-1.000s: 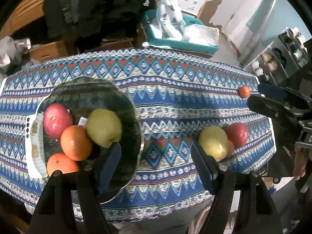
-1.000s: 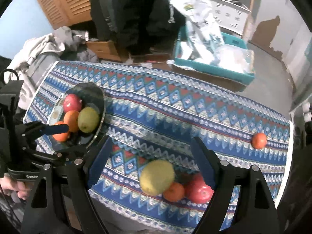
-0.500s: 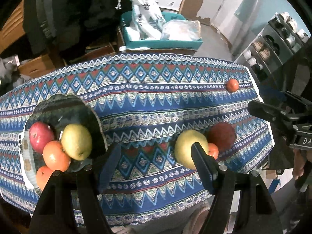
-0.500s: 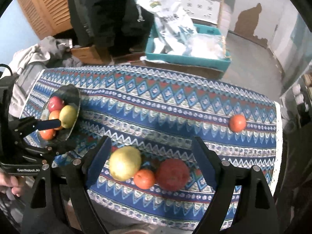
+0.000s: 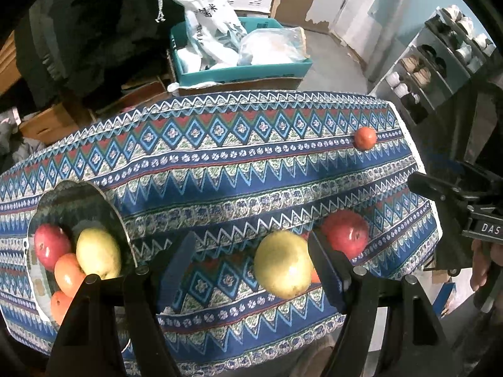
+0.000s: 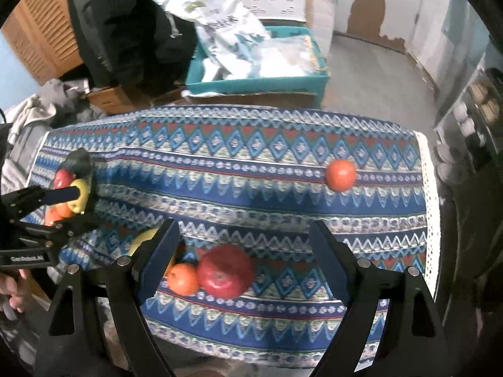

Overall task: Organize fruits
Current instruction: 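Withdraw both tools from the bowl toward the remaining fruit on the cloth, then grasp the yellow pear with the left tool while the right tool grasps an orange, then carry the yellow pear with the left tool while the right tool carries the orange toward the bowl, then release the yellow pear into the bowl with the left tool while the right tool releases the orange there, then withdraw both tools from the bowl toward the small orange and red apple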

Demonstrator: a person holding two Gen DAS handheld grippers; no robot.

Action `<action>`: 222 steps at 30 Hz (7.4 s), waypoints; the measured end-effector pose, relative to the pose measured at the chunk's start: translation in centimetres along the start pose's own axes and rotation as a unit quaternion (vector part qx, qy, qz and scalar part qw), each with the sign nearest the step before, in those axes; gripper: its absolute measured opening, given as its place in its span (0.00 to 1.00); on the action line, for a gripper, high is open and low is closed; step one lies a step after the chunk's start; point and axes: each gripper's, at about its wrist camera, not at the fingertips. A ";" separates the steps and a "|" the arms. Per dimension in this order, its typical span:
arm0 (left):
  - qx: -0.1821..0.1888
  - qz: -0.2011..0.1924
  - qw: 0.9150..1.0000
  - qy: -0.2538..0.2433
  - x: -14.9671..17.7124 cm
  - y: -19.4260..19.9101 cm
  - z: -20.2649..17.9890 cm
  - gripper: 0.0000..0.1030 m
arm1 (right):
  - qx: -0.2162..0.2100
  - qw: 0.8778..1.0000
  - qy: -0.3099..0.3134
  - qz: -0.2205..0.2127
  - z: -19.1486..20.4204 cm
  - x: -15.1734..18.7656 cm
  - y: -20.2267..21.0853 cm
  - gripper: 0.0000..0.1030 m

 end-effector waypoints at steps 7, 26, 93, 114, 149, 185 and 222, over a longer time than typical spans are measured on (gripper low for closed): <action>-0.021 0.010 1.000 -0.014 -2.1 -1.6 -0.4 0.74 | 0.028 0.999 -0.024 0.024 -4.2 -1.1 -2.0 0.82; -0.019 0.058 0.998 0.014 -6.7 -8.3 1.3 0.74 | 0.049 0.989 -0.104 0.094 -13.5 -6.6 -12.8 0.82; 0.069 0.109 0.992 0.002 2.2 -11.4 -2.1 0.70 | -0.037 0.998 -0.019 0.040 -1.0 1.6 -6.0 0.46; 0.021 0.020 1.000 0.001 1.4 -3.8 0.0 0.70 | -0.047 0.999 0.015 -0.007 1.9 0.1 -2.6 0.46; -0.020 -0.070 0.992 0.107 3.9 4.7 13.5 0.70 | -0.099 0.987 0.125 -0.027 17.6 -4.3 -1.4 0.46; 0.011 -0.031 0.982 0.187 5.3 1.1 22.4 0.70 | -0.118 0.976 0.180 0.044 26.1 -4.6 -8.8 0.46; -0.055 0.024 0.976 0.211 14.5 2.5 23.9 0.73 | -0.152 0.958 0.214 0.116 32.1 0.0 -12.8 0.52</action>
Point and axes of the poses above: each gripper's, at about its wrist camera, not at the fingertips, and y roughly against the way its jaws point, z to its left, x to its underside, and after that the axes turned 6 degrees about z, right-handed
